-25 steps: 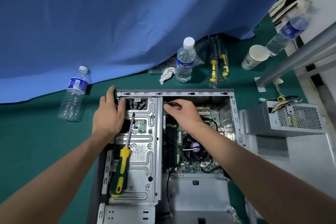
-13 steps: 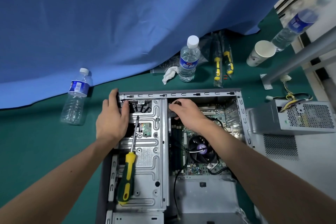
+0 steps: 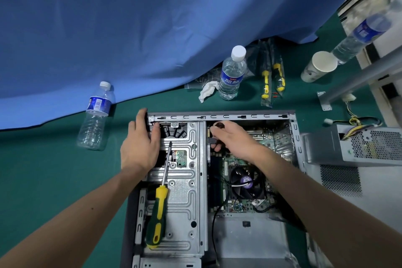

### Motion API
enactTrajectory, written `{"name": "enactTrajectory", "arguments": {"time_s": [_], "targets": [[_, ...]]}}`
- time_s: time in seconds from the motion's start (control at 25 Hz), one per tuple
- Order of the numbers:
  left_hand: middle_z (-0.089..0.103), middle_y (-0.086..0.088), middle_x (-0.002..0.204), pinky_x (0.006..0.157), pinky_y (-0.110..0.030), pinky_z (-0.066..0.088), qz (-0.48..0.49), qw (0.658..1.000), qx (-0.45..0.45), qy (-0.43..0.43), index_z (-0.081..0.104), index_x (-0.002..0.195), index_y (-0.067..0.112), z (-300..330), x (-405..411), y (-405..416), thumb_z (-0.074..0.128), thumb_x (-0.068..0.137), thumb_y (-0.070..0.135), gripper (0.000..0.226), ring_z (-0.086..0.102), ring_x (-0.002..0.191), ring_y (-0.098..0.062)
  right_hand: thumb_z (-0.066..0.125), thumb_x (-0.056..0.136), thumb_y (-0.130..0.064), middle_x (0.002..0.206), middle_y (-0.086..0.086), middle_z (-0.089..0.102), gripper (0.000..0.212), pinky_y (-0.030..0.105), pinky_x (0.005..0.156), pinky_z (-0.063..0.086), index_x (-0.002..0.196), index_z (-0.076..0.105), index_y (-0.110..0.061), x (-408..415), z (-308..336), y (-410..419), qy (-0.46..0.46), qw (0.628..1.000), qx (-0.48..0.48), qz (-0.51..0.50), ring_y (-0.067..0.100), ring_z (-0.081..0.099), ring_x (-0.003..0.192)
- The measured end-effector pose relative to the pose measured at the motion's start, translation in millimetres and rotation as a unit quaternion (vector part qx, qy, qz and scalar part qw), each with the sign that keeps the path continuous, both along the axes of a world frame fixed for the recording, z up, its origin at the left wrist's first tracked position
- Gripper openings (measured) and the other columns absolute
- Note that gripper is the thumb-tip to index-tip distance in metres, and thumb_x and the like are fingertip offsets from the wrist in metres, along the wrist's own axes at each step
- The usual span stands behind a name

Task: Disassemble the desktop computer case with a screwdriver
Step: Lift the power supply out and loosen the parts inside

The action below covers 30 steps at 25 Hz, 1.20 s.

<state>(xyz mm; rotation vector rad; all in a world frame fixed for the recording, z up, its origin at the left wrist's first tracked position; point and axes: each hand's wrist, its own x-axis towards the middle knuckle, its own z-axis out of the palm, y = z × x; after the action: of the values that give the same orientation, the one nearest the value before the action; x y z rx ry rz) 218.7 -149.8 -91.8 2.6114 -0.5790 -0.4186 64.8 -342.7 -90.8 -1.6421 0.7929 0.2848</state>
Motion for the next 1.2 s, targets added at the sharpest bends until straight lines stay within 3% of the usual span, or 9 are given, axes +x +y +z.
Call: {"name": "enactTrajectory", "arguments": {"time_s": [0.16, 0.32, 0.44, 0.56, 0.68, 0.8, 0.88, 1.04, 1.2], "targets": [[0.046, -0.009, 0.135, 0.083, -0.045, 0.045, 0.001, 1.0, -0.003, 0.003, 0.022, 0.149, 0.032, 1.4, -0.6, 1.5, 0.034, 0.102, 0.046, 0.05, 0.06, 0.097, -0.035, 0.043, 0.102, -0.036, 0.089, 0.002, 0.066, 0.025, 0.035, 0.073, 0.047, 0.105, 0.057, -0.016, -0.9, 12.5, 6.4, 0.006, 1.0, -0.02, -0.011, 0.012, 0.065, 0.073], [0.046, -0.009, 0.135, 0.084, -0.046, 0.045, 0.001, 1.0, -0.004, 0.004, 0.022, 0.148, 0.032, 0.6, 0.3, 0.6, 0.034, 0.102, 0.046, 0.05, 0.06, 0.097, -0.035, 0.04, 0.103, -0.038, 0.081, -0.005, 0.059, 0.026, 0.034, 0.064, 0.043, 0.114, 0.054, -0.018, -26.4, 34.2, 9.8, 0.004, 0.962, -0.263, 0.074, 0.013, 0.054, 0.069], [0.046, -0.01, 0.137, 0.085, -0.045, 0.044, -0.001, 1.0, -0.005, -0.004, 0.023, 0.149, 0.031, 0.0, 0.1, 0.6, 0.035, 0.102, 0.046, 0.05, 0.059, 0.102, -0.037, 0.041, 0.103, -0.033, 0.073, -0.012, 0.053, 0.027, 0.023, 0.054, 0.037, 0.113, 0.056, -0.013, -51.9, 51.9, 7.3, -0.039, 0.921, -0.386, 0.041, 0.005, 0.05, 0.059], [0.045, -0.01, 0.139, 0.084, -0.044, 0.043, -0.004, 1.0, -0.004, -0.005, 0.023, 0.148, 0.032, -0.1, 0.1, 1.1, 0.034, 0.102, 0.047, 0.051, 0.058, 0.105, -0.038, 0.045, 0.102, -0.024, 0.08, -0.008, 0.056, 0.024, 0.02, 0.045, 0.039, 0.124, 0.053, -0.02, -74.8, 60.9, 5.5, -0.007, 0.923, -0.379, 0.058, 0.003, 0.049, 0.052], [0.046, -0.011, 0.139, 0.085, -0.045, 0.043, -0.005, 1.0, 0.001, -0.002, 0.023, 0.148, 0.032, 1.1, 0.2, 0.8, 0.035, 0.101, 0.048, 0.05, 0.057, 0.107, -0.039, 0.045, 0.101, -0.032, 0.112, 0.0, 0.05, 0.024, 0.023, 0.061, 0.057, 0.119, 0.057, -0.021, -88.8, 51.2, 30.2, 0.088, 0.915, -0.335, 0.205, 0.005, 0.057, 0.069], [0.047, -0.012, 0.137, 0.085, -0.046, 0.044, -0.003, 1.0, 0.001, -0.007, 0.023, 0.147, 0.032, 1.6, 0.2, 0.7, 0.036, 0.1, 0.048, 0.051, 0.058, 0.105, -0.039, 0.06, 0.088, -0.055, 0.126, 0.006, 0.038, 0.053, 0.03, 0.063, 0.057, 0.124, 0.051, -0.018, -98.7, 32.3, 64.5, 0.147, 0.866, -0.346, 0.33, 0.014, 0.059, 0.071], [0.048, -0.013, 0.135, 0.085, -0.046, 0.044, -0.006, 1.0, 0.002, -0.009, 0.024, 0.147, 0.031, 0.6, 0.3, 0.9, 0.038, 0.1, 0.049, 0.052, 0.058, 0.105, -0.039, 0.068, 0.082, -0.056, 0.126, 0.011, 0.038, 0.06, 0.036, 0.056, 0.052, 0.119, 0.05, -0.013, -103.5, 19.6, 85.0, 0.161, 0.834, -0.374, 0.374, 0.022, 0.06, 0.071], [0.043, -0.017, 0.139, 0.091, -0.048, 0.042, -0.014, 1.0, 0.027, 0.005, 0.022, 0.151, 0.027, 3.3, -0.6, -0.7, 0.04, 0.099, 0.049, 0.058, 0.051, 0.118, -0.039, 0.066, 0.088, -0.013, 0.126, 0.018, 0.041, 0.028, 0.035, 0.05, 0.04, 0.112, 0.053, -0.007, -106.2, 5.2, 115.3, 0.158, 0.811, -0.408, 0.389, 0.028, 0.06, 0.078], [0.03, -0.021, 0.151, 0.114, -0.052, 0.024, -0.031, 0.994, 0.073, -0.07, 0.023, 0.155, 0.016, 24.5, -19.8, -3.9, 0.037, 0.101, 0.048, 0.064, 0.028, 0.139, -0.036, 0.051, 0.08, 0.013, 0.119, 0.02, 0.046, 0.035, 0.036, 0.052, 0.041, 0.112, 0.054, 0.0, -109.9, 1.4, 120.6, 0.148, 0.818, -0.426, 0.357, 0.03, 0.061, 0.082]]}}
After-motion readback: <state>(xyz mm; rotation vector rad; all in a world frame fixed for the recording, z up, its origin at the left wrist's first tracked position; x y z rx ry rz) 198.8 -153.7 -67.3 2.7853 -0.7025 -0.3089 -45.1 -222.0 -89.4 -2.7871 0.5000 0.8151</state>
